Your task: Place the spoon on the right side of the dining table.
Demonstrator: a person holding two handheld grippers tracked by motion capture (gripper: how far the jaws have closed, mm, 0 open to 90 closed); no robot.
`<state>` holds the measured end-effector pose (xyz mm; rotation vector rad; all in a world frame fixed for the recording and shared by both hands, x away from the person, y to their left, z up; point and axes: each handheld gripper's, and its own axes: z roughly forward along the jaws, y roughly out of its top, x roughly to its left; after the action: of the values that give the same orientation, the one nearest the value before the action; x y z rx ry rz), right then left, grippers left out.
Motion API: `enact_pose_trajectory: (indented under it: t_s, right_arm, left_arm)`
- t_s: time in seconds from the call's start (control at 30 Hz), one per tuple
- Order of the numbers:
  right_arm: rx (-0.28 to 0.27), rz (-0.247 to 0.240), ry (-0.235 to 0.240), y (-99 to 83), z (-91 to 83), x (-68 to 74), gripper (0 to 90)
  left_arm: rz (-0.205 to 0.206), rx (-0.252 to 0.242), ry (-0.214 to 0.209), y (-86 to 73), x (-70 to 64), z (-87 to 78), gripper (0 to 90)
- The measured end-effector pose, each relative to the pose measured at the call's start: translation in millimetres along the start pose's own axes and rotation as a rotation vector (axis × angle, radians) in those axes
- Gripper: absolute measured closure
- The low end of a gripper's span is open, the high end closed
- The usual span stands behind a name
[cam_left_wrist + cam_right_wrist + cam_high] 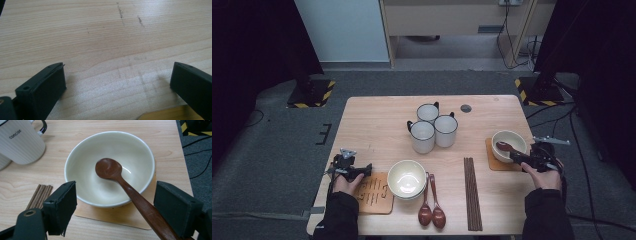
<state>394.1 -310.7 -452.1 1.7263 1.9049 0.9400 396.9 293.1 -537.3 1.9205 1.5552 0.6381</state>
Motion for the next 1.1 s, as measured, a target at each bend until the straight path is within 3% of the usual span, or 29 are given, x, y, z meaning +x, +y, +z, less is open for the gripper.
enact_pose_trajectory:
  t_s: [1.1]
  right_arm:
    - [0.01,-0.05,0.072,-14.1,-16.4,26.3,19.2]
  left_arm:
    - [0.0,0.0,0.0,0.0,0.0,0.0,0.0]
